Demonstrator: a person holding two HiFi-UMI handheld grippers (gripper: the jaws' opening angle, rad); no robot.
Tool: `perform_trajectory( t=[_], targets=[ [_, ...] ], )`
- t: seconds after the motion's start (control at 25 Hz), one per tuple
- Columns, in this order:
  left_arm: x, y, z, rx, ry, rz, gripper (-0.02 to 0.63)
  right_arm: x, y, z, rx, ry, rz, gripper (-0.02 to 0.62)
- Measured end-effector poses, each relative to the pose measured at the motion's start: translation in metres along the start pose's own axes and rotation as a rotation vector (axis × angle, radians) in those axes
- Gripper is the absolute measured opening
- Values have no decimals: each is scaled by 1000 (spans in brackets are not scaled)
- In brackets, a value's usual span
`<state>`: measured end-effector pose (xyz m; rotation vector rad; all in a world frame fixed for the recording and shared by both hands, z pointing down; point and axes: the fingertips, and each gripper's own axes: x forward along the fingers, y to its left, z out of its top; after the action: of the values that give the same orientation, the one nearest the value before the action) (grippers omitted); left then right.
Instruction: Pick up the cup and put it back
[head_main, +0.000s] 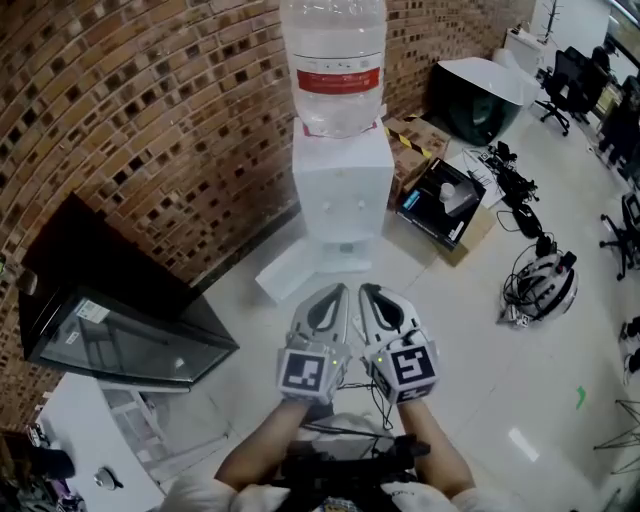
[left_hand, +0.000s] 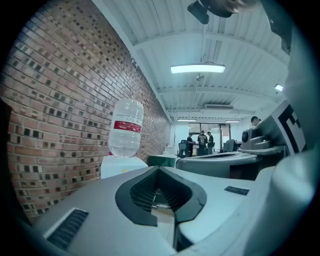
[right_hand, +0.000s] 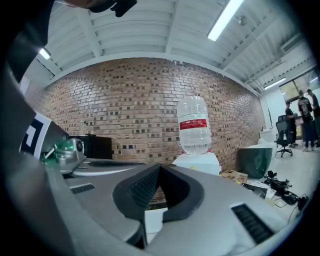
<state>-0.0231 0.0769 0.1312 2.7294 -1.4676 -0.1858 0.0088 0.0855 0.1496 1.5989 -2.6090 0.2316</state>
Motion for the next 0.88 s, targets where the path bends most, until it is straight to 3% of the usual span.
perform_trajectory(
  t=[0.4, 0.88],
  targets=[
    [73, 79, 9, -22, -18, -70, -6, 102, -20, 16, -45, -17, -76, 3],
    [121, 94, -4, -14, 5, -64, -6, 143, -52, 21, -58, -5, -62, 3]
  ],
)
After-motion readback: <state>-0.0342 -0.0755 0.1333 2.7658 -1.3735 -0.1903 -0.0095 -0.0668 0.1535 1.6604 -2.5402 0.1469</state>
